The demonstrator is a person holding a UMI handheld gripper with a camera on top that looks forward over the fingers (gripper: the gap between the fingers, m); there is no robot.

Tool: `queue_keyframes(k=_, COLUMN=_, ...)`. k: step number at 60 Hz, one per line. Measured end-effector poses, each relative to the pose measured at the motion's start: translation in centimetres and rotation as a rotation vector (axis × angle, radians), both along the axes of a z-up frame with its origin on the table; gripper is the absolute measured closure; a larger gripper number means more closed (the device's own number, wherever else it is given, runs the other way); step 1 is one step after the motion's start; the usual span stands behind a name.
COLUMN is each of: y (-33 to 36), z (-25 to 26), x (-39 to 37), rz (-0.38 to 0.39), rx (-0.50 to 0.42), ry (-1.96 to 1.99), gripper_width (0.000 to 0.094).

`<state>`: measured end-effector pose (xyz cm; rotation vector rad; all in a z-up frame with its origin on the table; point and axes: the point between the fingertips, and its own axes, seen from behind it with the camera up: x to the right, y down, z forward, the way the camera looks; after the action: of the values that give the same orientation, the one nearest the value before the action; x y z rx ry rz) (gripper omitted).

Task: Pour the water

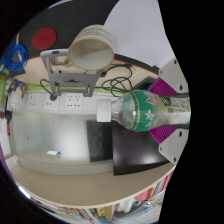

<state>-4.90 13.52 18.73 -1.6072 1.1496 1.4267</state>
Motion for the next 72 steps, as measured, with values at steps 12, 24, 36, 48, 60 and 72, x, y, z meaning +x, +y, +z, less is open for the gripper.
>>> queue_keyframes(k=12, y=0.8, z=0.9, x=1.5, rz=-0.018, rx=-0.060, ry=0.449, gripper_width=0.0585)
queue_keyframes(k=24, y=0.9, z=0.1, x=3.1, rz=-0.035, rx=-0.070, ry=0.586, gripper_width=0.0584)
queue_keyframes(k=36, y=0.6, z=-1.1, x=3.5, rz=-0.012, rx=-0.089, ry=0.578, gripper_width=0.0586)
queue_keyframes(k=48, y=-0.6, z=1.3, x=2.6, rz=0.149, rx=0.085, ry=-0.078, gripper_width=0.0584)
queue_keyframes(k=60, y=0.8, z=8.0, x=9.6, rz=0.064, rx=0.396, ry=-0.972, gripper_width=0.0582)
queue_keyframes(k=72, y=1.0, z=8.4, x=19.4, rz=-0.042, rx=0.396, ry=-1.370, gripper_width=0.0571)
